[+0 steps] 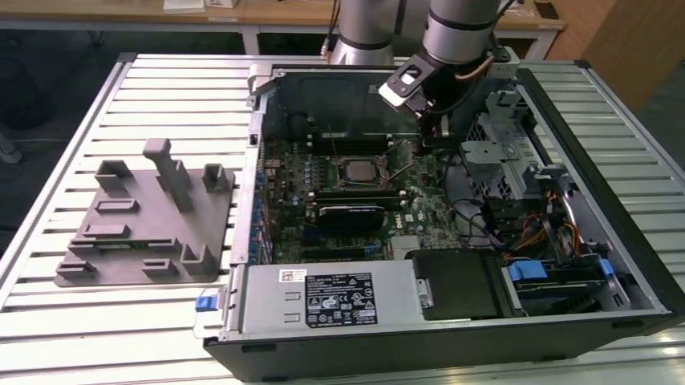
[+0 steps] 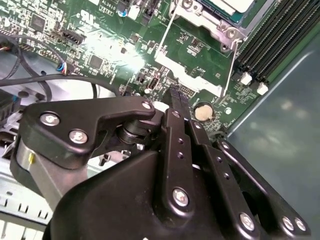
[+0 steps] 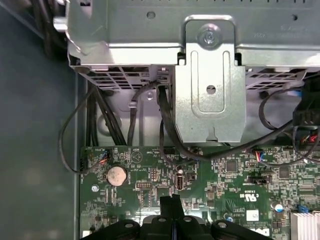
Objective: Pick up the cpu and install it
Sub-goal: 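Close the cpu cover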
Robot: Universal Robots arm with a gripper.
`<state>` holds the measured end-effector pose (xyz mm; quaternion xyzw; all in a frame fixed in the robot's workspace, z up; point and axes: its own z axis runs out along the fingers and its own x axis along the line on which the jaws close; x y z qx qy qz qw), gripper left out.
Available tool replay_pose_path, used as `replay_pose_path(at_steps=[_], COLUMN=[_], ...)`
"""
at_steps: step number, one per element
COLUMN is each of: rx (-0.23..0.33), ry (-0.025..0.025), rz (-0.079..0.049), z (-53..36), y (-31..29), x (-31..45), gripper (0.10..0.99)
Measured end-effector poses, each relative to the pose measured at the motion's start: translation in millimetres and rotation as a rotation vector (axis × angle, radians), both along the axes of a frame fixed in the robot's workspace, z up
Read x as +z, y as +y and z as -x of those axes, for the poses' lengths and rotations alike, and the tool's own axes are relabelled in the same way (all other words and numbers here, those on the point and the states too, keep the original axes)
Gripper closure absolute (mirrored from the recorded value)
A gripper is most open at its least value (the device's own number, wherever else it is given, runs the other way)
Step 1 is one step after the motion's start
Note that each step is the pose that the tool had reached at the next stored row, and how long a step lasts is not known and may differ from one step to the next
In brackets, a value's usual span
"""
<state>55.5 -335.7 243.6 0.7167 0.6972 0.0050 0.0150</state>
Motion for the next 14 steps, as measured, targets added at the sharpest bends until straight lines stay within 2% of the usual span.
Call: replay_pose_path(at_steps=[7,14], rx=[-0.002,-0.002], ry=[0.0003,0.0003], rz=[0.000,-0.001], z=[0.4,11.9], y=[0.0,0.0], x=[-1.5,-1.5], gripper=[0.980,0.980])
